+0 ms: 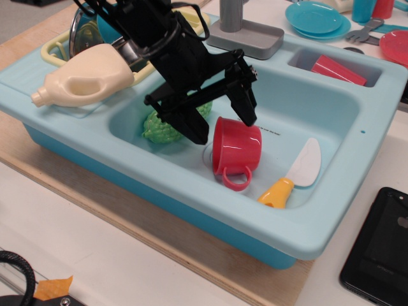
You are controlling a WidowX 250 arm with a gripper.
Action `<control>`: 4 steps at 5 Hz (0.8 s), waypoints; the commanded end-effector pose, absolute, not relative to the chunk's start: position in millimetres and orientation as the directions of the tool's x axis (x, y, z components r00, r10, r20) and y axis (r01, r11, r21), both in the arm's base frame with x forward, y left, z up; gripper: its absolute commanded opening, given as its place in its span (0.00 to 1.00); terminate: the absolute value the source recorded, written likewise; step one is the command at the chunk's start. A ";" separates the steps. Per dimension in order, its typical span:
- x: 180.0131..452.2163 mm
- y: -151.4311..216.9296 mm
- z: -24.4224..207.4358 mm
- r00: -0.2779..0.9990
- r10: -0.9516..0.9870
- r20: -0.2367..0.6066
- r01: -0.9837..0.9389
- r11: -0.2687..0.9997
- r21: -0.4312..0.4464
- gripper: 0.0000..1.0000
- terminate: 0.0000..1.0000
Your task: Flip cup upright
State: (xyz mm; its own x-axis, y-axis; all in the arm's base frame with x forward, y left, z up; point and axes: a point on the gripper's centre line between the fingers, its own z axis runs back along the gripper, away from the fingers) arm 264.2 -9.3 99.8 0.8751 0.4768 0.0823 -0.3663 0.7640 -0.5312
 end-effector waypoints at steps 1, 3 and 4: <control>269.5 -9.2 96.5 0.872 0.483 0.078 -0.351 0.730 -0.586 1.00 0.00; 272.7 -14.3 93.9 0.881 0.468 0.069 -0.327 0.708 -0.626 0.00 0.00; 273.9 -21.3 94.5 0.897 0.432 0.096 -0.301 0.755 -0.583 0.00 0.00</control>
